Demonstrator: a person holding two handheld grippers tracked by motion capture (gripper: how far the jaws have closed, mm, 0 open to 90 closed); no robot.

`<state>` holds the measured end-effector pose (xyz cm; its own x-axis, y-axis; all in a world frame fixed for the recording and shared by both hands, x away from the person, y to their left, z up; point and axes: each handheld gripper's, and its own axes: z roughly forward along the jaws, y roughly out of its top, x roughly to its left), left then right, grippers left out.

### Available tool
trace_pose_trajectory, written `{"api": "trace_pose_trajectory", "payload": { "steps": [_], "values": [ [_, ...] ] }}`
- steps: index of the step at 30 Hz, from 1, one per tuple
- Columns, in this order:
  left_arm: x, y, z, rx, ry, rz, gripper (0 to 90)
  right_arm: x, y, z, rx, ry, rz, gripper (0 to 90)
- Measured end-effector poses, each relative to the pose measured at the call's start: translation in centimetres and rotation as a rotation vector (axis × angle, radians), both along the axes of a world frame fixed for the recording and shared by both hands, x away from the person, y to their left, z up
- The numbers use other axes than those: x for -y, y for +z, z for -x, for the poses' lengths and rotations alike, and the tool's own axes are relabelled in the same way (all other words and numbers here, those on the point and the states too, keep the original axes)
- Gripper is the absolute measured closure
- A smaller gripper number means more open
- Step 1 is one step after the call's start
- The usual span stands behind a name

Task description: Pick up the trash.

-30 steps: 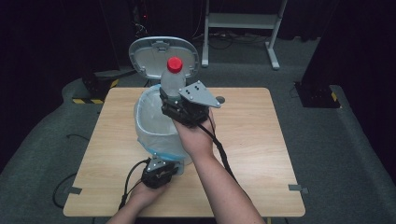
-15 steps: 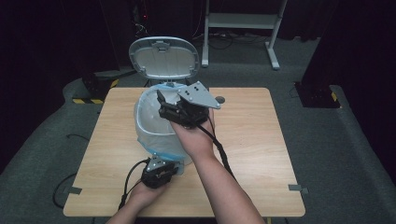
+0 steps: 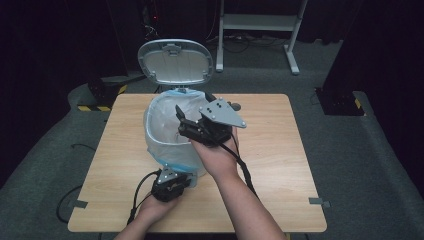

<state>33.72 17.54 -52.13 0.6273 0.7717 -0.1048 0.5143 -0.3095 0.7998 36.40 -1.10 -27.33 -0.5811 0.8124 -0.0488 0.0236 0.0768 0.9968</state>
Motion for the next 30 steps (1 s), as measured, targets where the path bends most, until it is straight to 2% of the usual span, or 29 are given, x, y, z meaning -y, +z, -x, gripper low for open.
{"api": "trace_pose_trajectory", "payload": {
  "steps": [2, 4, 14, 23, 24, 25, 30],
  "values": [
    [0.0, 0.0, 0.0, -0.007, -0.001, 0.005, 72.3, 0.5, -0.3, 0.3, 0.008, -0.005, 0.003, 20.7],
    [0.0, 0.0, 0.0, 0.008, 0.001, -0.006, 72.4, 1.0, -0.7, 0.7, 0.022, -0.013, 0.006, 22.4],
    [0.0, 0.0, 0.0, -0.006, -0.002, 0.008, 72.4, 3.2, -2.4, 1.8, 0.011, -0.038, 0.013, 24.6],
    [-0.1, 0.0, -0.1, -0.002, -0.001, 0.010, 72.5, 5.4, -5.5, 2.2, -0.052, -0.054, 0.031, 26.1],
    [-0.1, 0.0, -0.1, -0.002, -0.001, 0.010, 72.5, 5.4, -5.5, 2.2, -0.052, -0.054, 0.031, 26.1],
    [-0.2, 0.0, -0.1, -0.009, 0.002, 0.016, 72.8, 6.0, -6.2, 2.3, -0.062, -0.067, 0.029, 26.5],
    [-0.2, 0.0, -0.1, -0.008, 0.000, 0.016, 72.9, 7.5, -7.7, 2.3, -0.102, -0.095, 0.030, 26.5]
  ]
}}
